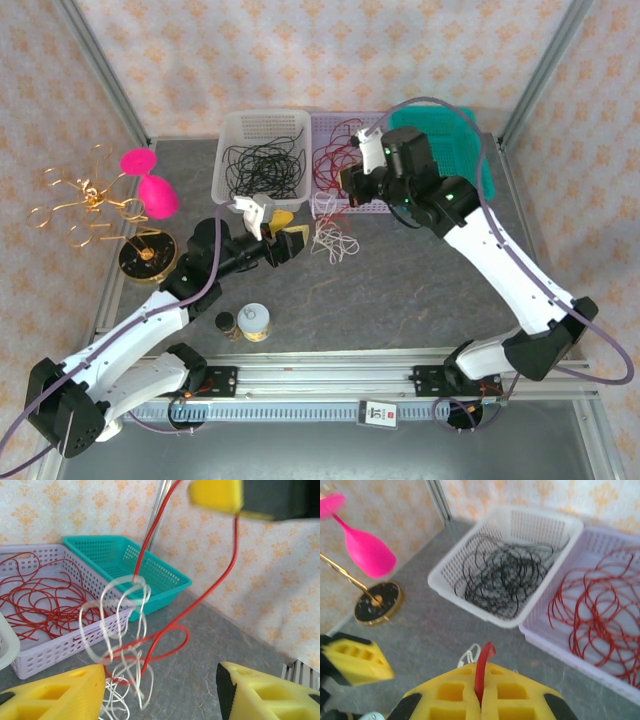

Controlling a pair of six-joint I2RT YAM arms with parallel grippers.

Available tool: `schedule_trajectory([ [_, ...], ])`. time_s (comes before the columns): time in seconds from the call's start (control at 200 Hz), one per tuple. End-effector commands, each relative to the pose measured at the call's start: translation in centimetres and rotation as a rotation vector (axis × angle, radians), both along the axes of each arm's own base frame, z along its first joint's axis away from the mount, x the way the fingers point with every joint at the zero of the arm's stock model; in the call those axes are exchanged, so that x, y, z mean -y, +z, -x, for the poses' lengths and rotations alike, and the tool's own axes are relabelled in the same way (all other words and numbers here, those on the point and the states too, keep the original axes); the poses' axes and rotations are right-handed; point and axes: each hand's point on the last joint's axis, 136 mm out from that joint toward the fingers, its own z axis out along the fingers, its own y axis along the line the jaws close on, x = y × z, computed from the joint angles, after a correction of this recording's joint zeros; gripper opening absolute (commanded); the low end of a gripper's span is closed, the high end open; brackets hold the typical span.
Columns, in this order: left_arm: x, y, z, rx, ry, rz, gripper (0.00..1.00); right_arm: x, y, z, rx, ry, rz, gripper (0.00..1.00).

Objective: Untangle the cables

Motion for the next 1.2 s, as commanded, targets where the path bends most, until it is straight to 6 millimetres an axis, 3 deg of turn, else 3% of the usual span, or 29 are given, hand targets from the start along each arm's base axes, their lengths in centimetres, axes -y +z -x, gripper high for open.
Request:
schedule_trajectory([
  [0.0,0.0,1.0,0.4,0.046,-0.016,-0.021,0.63,0.0,-3.4,0.5,-0.094,0.005,0.05,0.0],
  [0.105,0.2,1.0,0.6,0.049,-0.038,-0.033,0.64,-0.2,-3.7,0.9,-0.081,0.028,0.027,0.0],
  [0.335,1.4,1.8,0.6,0.082,-0.108,-0.069,0.68,-0.8,-1.7,1.3,-0.004,0.091,-0.003,0.0],
  [0.526,3.5,1.7,0.5,0.099,-0.232,-0.097,0.7,-0.9,0.0,1.6,0.051,0.129,0.0,0.0],
  [0.711,4.9,1.6,-2.0,0.135,-0.237,-0.154,0.72,-1.5,1.0,3.3,0.049,0.237,0.001,0.0],
  [0.916,4.9,1.8,-5.2,0.153,-0.175,-0.222,0.7,-1.4,-0.3,4.2,0.03,0.278,0.028,0.0],
  [1.196,5.1,1.0,-7.2,0.135,-0.199,-0.284,0.67,-1.8,-0.8,5.5,0.042,0.355,0.017,0.0],
])
